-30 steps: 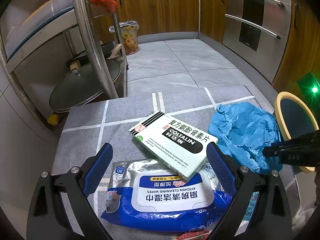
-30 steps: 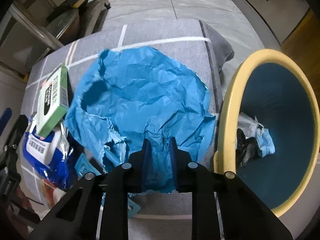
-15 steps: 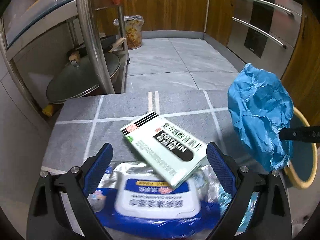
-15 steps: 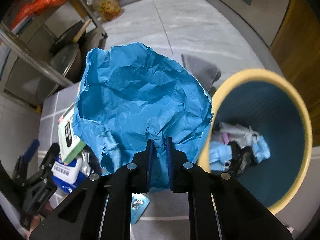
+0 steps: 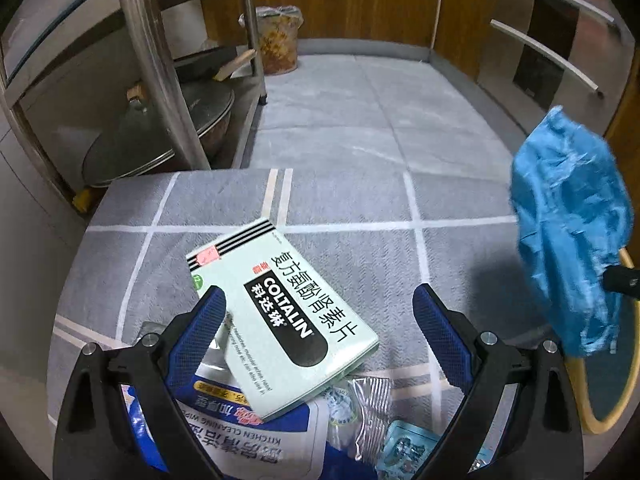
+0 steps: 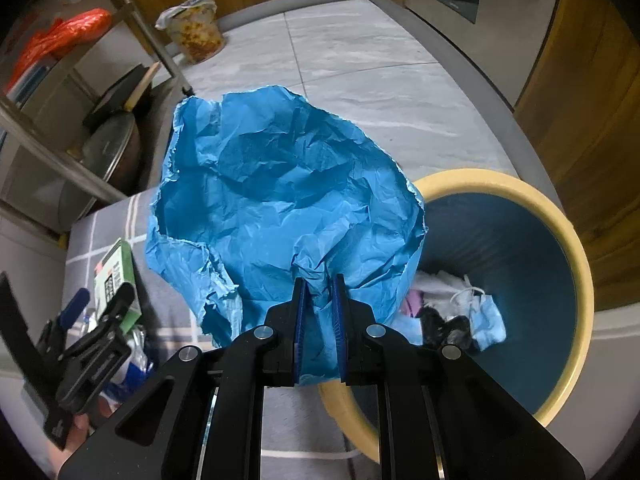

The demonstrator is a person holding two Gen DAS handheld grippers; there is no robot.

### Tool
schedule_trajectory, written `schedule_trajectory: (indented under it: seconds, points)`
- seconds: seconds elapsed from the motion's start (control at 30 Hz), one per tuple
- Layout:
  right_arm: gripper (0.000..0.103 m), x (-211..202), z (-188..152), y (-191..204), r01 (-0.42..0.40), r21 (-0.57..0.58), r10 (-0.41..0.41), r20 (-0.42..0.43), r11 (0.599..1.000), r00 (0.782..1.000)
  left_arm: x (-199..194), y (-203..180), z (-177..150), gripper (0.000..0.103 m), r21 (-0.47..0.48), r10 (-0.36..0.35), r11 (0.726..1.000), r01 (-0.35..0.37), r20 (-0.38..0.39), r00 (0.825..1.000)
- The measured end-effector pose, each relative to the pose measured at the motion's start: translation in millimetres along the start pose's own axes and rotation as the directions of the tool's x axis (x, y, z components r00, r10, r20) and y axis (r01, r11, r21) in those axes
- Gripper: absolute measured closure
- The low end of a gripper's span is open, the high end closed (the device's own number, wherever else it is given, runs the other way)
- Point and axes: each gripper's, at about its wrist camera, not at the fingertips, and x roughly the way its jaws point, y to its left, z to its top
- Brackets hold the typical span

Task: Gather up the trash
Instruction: 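Grasp the crumpled blue sheet with the right tool while the left tool grasps the green COLTALIN box, then lift the blue sheet and green box and carry both toward the teal bin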

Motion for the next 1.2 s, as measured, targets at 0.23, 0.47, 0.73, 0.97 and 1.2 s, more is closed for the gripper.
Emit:
schedule_trajectory:
  seconds: [0.23,0.47,0.73,0.97,1.2]
  points:
    - [0.089,2,3,-2,-0.015,-0.003,0.015,-0.002,1.000,1.000,16,-2,-1,0.010,0.013,0.085,0.996,-0.085,-0.047,0.995]
    - [0.089,3,4,0,-0.022,-0.008,0.021,-0.005,1.000,1.000,21,6,-1,0.010,-0.001,0.145,0.989,-0.145,-0.066,0.987]
    - [0.089,3,2,1,-0.018,-0.010,0.018,-0.005,1.000,1.000,27,14,-6,0.015,-0.018,0.129,0.991,-0.131,-0.103,0.986]
    - [0.089,2,1,0,-0.022,-0.017,0.022,-0.003,1.000,1.000,13,13,-3,0.019,-0.023,0.120,0.992,-0.121,-0.042,0.992]
    - [0.089,-4,-1,-3,-0.024,-0.007,0.024,0.010,1.000,1.000,-2,14,-1,0.022,-0.027,0.102,0.994,-0.102,0.008,0.995]
